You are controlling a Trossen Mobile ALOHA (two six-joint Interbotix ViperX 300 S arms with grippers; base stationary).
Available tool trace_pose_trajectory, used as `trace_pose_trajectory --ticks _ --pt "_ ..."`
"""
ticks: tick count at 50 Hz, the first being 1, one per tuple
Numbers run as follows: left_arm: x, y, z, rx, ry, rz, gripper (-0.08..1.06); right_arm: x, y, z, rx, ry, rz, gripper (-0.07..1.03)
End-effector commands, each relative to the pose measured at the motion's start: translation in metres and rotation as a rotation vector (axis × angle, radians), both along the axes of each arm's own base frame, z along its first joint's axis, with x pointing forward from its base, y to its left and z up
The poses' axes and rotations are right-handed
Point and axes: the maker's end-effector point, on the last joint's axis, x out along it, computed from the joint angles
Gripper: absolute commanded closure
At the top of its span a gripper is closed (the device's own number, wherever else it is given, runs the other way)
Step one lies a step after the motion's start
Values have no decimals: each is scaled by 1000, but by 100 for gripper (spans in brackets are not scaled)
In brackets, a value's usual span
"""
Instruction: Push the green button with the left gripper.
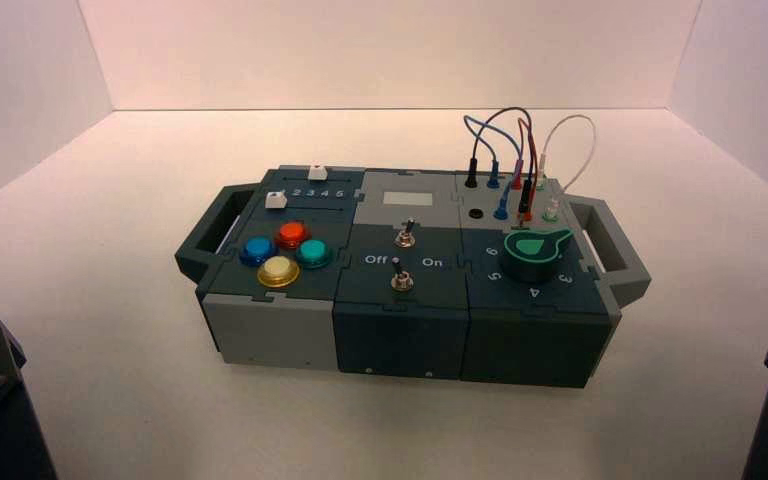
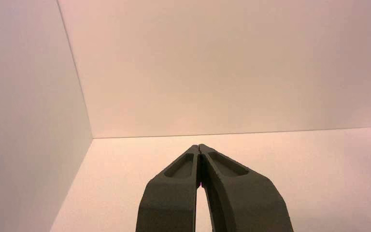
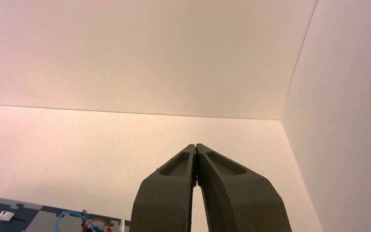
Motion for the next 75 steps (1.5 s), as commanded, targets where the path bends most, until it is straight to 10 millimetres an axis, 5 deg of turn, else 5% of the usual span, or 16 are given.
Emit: trace_pose_trajectory --ticks 1,29,48,75 --pt "1 1 12 1 -28 3 101 3 1 16 13 -32 0 99" --pt "6 -7 -1 2 69 -29 101 5 2 10 22 -1 0 99" --pt "17 -64 -37 71 371 -257 101 19 15 -14 20 143 38 99" --pt "1 -128 -80 172 647 -490 101 7 82 -44 -17 355 302 99"
